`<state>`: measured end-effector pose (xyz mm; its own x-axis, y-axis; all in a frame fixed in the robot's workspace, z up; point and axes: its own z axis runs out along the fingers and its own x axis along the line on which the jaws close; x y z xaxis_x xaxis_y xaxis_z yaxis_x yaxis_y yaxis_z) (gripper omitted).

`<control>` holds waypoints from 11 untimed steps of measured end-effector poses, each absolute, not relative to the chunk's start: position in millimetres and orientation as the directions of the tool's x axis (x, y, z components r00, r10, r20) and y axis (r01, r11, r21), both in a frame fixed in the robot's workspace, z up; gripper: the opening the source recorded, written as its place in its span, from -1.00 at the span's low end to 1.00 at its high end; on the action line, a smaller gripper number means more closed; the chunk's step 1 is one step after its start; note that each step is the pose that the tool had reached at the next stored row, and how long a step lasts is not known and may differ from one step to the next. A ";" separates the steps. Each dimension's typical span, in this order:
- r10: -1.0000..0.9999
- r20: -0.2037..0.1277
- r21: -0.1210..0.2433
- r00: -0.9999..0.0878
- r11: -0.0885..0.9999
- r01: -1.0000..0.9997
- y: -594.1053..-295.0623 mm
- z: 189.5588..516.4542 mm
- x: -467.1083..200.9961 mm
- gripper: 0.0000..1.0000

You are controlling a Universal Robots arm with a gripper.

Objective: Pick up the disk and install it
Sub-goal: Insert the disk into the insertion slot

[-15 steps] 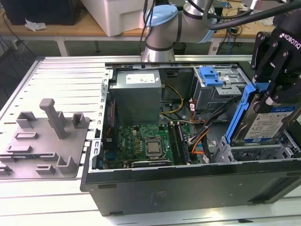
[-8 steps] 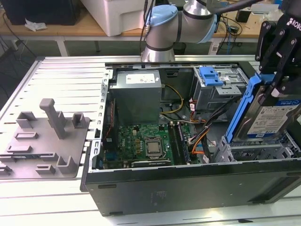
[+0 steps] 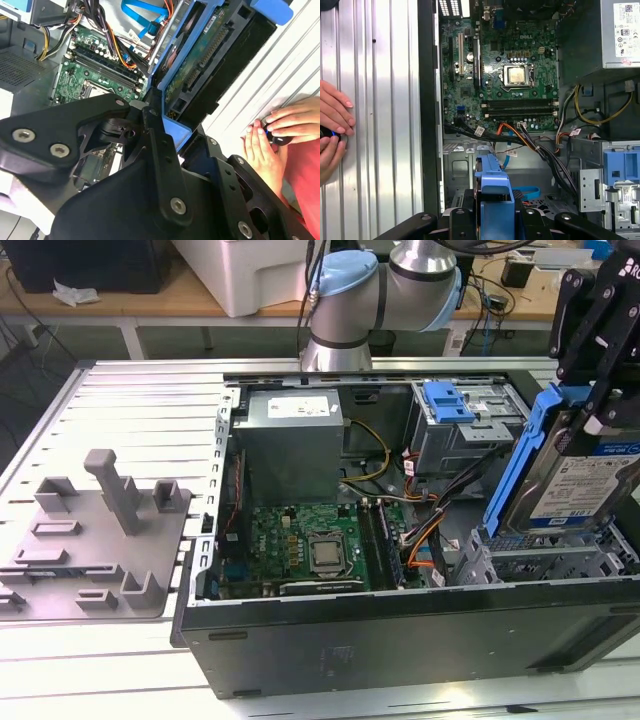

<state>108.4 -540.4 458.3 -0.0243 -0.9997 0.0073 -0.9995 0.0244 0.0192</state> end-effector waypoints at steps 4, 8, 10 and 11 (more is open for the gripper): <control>-1.000 0.007 0.019 -0.024 0.024 -1.000 -540.4 458.3 108.4 -0.26; -1.000 0.007 0.020 -0.024 0.024 -1.000 -540.7 458.3 108.3 -0.26; -1.000 0.007 0.021 -0.024 0.024 -0.999 -540.7 458.3 108.4 -0.26; -1.000 0.007 0.021 -0.024 0.024 -0.999 -540.7 458.3 108.4 -0.26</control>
